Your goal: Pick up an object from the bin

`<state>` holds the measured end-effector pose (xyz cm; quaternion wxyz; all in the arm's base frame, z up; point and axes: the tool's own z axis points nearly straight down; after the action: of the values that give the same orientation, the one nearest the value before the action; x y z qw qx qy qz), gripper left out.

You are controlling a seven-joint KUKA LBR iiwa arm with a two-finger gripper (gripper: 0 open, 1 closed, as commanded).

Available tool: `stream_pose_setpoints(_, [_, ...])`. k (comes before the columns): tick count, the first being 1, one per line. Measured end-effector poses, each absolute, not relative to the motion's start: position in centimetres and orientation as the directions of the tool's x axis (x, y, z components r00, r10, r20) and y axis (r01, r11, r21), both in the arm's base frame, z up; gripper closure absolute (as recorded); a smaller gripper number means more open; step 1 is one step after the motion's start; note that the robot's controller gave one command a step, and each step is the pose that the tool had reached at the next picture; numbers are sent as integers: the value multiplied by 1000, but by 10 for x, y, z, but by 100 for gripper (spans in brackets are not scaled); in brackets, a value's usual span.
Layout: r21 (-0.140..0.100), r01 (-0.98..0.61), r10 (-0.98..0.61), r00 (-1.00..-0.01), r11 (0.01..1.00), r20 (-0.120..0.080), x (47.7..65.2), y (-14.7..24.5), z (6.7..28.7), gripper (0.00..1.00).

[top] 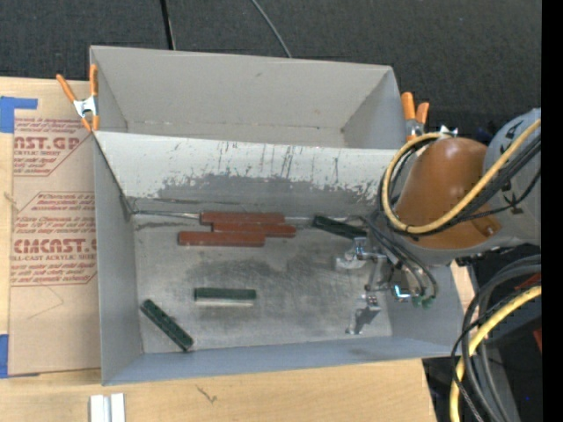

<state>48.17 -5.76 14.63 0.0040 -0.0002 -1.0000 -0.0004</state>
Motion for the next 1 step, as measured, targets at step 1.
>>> stream_pose_setpoints(1, [0,0,0,-1000,1000,0,484,-58,150,0])
